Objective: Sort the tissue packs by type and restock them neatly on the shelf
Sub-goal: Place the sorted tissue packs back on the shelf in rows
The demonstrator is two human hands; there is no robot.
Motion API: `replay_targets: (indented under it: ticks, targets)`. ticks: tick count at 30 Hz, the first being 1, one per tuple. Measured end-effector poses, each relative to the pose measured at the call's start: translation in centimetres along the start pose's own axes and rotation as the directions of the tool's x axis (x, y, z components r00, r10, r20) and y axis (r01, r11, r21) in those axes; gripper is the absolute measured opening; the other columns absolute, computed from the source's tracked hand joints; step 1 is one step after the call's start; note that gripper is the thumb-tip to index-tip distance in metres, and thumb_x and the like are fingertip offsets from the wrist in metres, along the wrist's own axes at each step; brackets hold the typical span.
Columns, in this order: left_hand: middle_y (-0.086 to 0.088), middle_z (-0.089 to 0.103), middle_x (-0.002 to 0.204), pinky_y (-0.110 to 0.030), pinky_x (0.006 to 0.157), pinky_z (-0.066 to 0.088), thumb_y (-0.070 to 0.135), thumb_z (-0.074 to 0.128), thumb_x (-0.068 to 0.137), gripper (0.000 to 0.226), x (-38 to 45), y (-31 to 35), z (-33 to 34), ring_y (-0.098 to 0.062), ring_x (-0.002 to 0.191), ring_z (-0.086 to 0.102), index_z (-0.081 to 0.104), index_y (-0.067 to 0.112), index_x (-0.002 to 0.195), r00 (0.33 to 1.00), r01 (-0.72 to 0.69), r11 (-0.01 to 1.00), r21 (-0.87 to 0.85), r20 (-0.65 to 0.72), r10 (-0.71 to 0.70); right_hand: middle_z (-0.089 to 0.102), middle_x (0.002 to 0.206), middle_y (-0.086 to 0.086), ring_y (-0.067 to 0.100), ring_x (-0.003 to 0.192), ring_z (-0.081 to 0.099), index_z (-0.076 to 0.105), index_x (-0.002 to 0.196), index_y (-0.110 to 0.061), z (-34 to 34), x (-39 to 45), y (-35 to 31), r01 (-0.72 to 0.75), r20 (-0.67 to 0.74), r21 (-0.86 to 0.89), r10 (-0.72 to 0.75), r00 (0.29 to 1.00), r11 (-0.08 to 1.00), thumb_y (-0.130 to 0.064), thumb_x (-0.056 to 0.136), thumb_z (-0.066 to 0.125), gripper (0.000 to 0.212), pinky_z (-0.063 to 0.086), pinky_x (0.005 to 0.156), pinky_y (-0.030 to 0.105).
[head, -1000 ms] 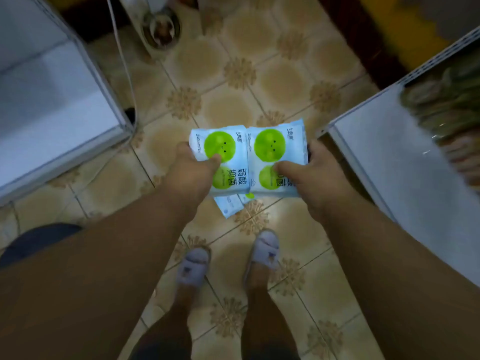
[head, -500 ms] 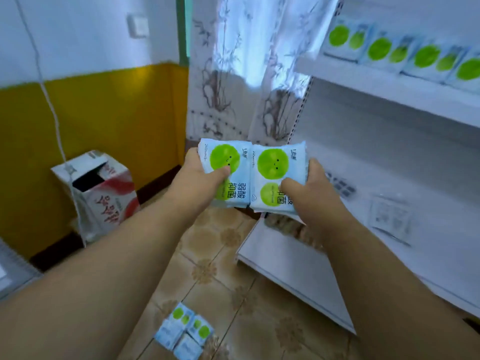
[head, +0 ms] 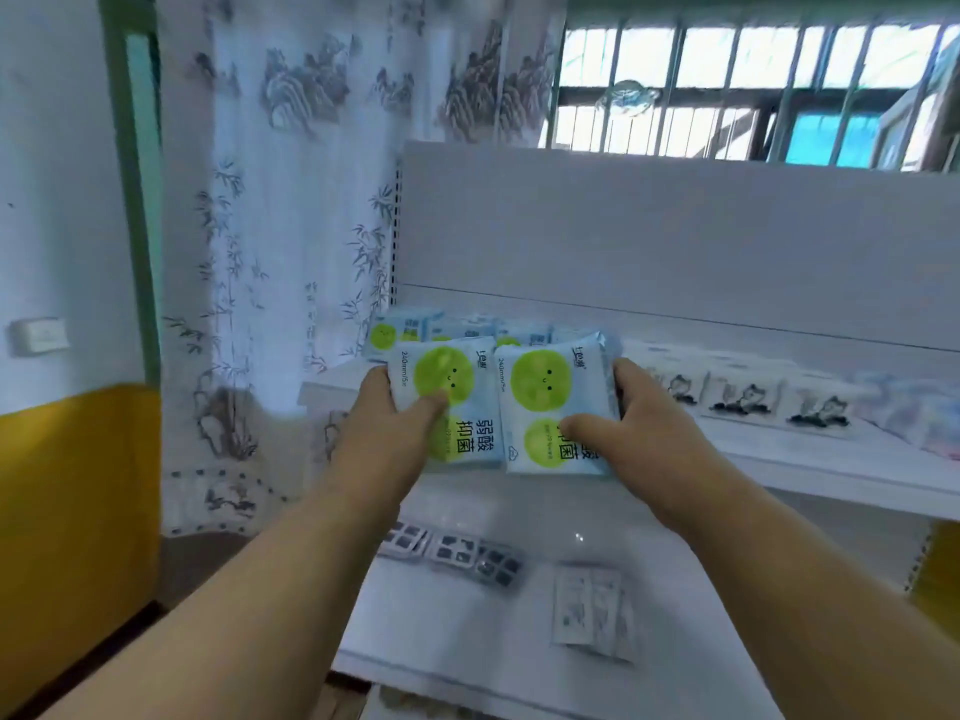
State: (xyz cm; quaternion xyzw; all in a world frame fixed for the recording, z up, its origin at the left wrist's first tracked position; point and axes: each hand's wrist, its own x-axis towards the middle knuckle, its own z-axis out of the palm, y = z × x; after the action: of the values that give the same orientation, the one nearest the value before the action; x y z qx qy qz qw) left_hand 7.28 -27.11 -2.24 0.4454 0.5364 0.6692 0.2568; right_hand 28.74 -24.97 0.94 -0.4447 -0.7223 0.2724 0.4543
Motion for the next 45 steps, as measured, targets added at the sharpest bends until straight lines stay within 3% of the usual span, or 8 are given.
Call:
replay_targets:
  ticks: [7,12,18,22,25,29,39,45]
  targets:
    - [0.001,0.06,0.124,-0.051,0.089,0.055,0.02,0.077,0.074,0.088,8.3,0.2,6.4,-0.025,0.106,0.066,0.03,0.048,0.143,0.999,-0.033,0.974,-0.225,-0.009,0.032,0.064,0.096,-0.004,0.014,0.084,0.065,0.051,0.105,-0.03,-3.2,7.9,3.4,0.023,-0.12,-0.035,-0.027,0.992,0.999,-0.013,0.08,0.071,0.036,0.055,0.071,0.031]
    - [-0.013,0.065,0.118,-0.047,0.074,0.06,-0.004,0.064,0.088,0.05,15.7,-1.7,9.9,-0.034,0.098,0.07,0.05,0.021,0.129,0.994,0.081,0.889,-0.451,0.096,-0.042,0.062,0.092,-0.006,0.011,0.079,0.061,0.054,0.103,-0.025,-3.4,14.4,5.9,-0.047,-0.166,-0.204,0.013,0.986,0.978,-0.013,0.08,0.07,0.03,0.048,0.058,0.027]
    - [-0.017,0.065,0.115,-0.042,0.064,0.061,-0.002,0.065,0.089,0.047,23.5,-3.8,13.8,-0.034,0.092,0.07,0.046,0.011,0.13,0.961,0.275,0.801,-0.531,0.185,-0.207,0.061,0.092,-0.001,0.018,0.082,0.061,0.057,0.098,-0.023,-3.1,20.8,8.5,-0.16,-0.167,-0.379,0.103,0.981,0.912,-0.009,0.075,0.068,0.029,0.055,0.069,0.035]
    - [-0.018,0.069,0.109,-0.043,0.069,0.061,-0.001,0.07,0.085,0.047,26.0,-5.5,15.5,-0.033,0.088,0.072,0.05,0.007,0.127,0.894,0.36,0.868,-0.343,0.392,-0.216,0.064,0.096,-0.001,0.02,0.084,0.063,0.06,0.103,-0.023,-2.9,24.3,9.5,-0.131,-0.097,-0.477,0.096,0.991,0.869,-0.007,0.073,0.065,0.035,0.055,0.07,0.032]
    - [-0.009,0.071,0.092,-0.037,0.074,0.057,0.02,0.085,0.074,0.033,27.6,-7.3,15.4,-0.025,0.082,0.069,0.063,0.013,0.097,0.945,-0.01,0.98,0.196,0.323,-0.055,0.064,0.106,-0.003,0.016,0.088,0.065,0.059,0.113,-0.028,-3.2,26.6,10.4,-0.124,-0.004,-0.538,0.145,0.989,0.834,-0.007,0.075,0.066,0.043,0.057,0.073,0.03]
    - [0.0,0.06,0.078,-0.029,0.058,0.036,0.051,0.078,0.073,0.04,29.2,-8.2,14.5,-0.018,0.073,0.056,0.059,0.017,0.082,0.94,-0.302,0.527,0.795,0.341,0.023,0.062,0.113,-0.002,0.016,0.093,0.064,0.054,0.115,-0.03,-2.5,29.5,11.5,-0.054,0.15,-0.606,0.181,0.972,0.794,-0.012,0.077,0.069,0.044,0.058,0.08,0.034]
    - [0.007,0.045,0.071,-0.029,0.064,0.041,0.051,0.067,0.08,0.033,30.8,-9.0,17.8,-0.019,0.078,0.054,0.051,0.022,0.082,0.961,-0.272,0.298,0.915,0.272,0.043,0.049,0.116,0.006,0.027,0.107,0.047,0.054,0.121,-0.021,0.0,34.5,14.5,0.186,0.171,-0.957,-0.086,0.982,0.225,-0.015,0.086,0.052,0.035,0.035,0.085,0.038]
    - [0.005,0.059,0.079,-0.03,0.064,0.047,0.055,0.068,0.075,0.04,31.2,-9.9,18.1,-0.018,0.077,0.059,0.062,0.021,0.095,0.963,-0.268,0.369,0.89,0.26,0.074,0.046,0.118,0.008,0.028,0.106,0.044,0.047,0.125,-0.018,1.5,33.4,15.7,0.132,0.063,-0.943,-0.223,0.973,0.306,-0.013,0.084,0.055,0.042,0.037,0.082,0.038]
